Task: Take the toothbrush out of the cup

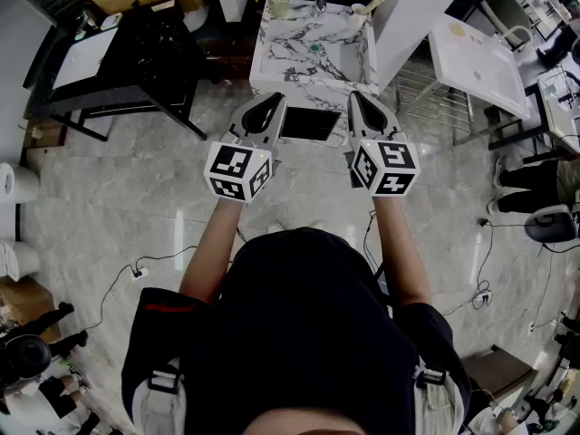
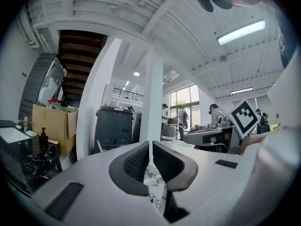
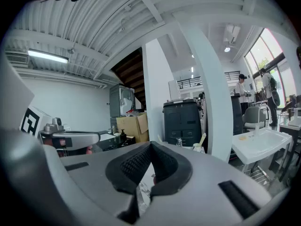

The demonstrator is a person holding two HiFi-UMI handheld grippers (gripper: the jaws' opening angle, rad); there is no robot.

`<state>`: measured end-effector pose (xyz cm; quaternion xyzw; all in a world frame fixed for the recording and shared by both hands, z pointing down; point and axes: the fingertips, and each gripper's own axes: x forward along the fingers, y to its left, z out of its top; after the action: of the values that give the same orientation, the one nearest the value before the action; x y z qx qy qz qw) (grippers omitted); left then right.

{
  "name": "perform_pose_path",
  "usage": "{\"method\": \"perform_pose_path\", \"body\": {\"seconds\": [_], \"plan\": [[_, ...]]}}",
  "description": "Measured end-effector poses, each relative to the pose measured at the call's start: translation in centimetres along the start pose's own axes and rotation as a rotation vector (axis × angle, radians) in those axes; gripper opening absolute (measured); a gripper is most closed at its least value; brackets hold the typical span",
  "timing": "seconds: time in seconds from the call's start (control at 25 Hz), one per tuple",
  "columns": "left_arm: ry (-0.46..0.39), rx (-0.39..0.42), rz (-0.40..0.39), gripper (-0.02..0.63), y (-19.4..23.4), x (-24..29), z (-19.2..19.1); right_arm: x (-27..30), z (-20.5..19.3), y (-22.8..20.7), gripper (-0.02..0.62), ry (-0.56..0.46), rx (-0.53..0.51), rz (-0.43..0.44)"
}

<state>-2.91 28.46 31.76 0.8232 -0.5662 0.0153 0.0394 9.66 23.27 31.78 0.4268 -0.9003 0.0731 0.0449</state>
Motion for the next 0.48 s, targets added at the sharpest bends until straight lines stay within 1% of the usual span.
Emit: {"method": "perform_pose_path", "body": {"seconds": [0.12, 0.24, 0.48], "plan": [[0.005, -0.008, -0.001, 0.032, -0.1, 0.2, -0.1, 0.1, 0.0, -0.1, 0.032, 0.005, 0.002, 0.003], [0.006, -0.017, -0.003, 0.032, -0.5, 0.4, -0.1, 0.0, -0.2, -0.4, 0.032, 0.007, 0.029, 0.012], [0.013, -0.033, -0.004, 0.032, -1.7, 1.0, -0.5, -0.7, -0.7, -1.8, 0.034, 0.014, 0.044, 0.004]]}}
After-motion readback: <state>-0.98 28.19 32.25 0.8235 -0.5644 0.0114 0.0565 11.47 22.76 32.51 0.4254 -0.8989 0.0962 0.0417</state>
